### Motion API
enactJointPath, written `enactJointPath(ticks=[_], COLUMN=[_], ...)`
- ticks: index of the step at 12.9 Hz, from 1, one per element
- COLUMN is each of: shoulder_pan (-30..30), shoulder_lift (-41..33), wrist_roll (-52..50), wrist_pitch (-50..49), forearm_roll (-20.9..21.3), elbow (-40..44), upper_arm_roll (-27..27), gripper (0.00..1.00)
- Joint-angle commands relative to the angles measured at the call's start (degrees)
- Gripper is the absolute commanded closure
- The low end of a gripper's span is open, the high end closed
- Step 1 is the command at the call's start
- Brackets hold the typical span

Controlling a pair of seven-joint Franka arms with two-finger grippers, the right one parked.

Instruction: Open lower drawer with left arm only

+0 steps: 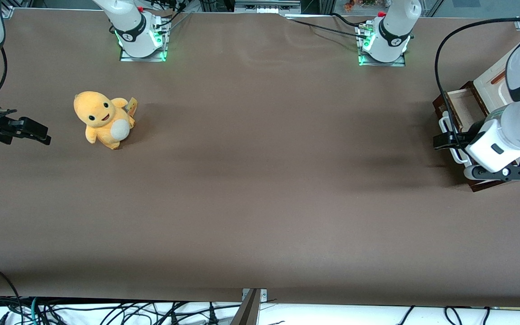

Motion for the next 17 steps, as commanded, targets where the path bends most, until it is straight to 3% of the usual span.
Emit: enactJointPath(ticks=[1,17], shoulder_pan=[-0.34,3.44], shoulder_lift=[-1.21,1.69], wrist_roll=[2.58,7.33], wrist_pitch=[0.99,11.36], forearm_roll=[-2.41,-5.23], elbow=[-0.66,-2.94], upper_arm_roll=[0.54,0.63], gripper=[0.0,0.0])
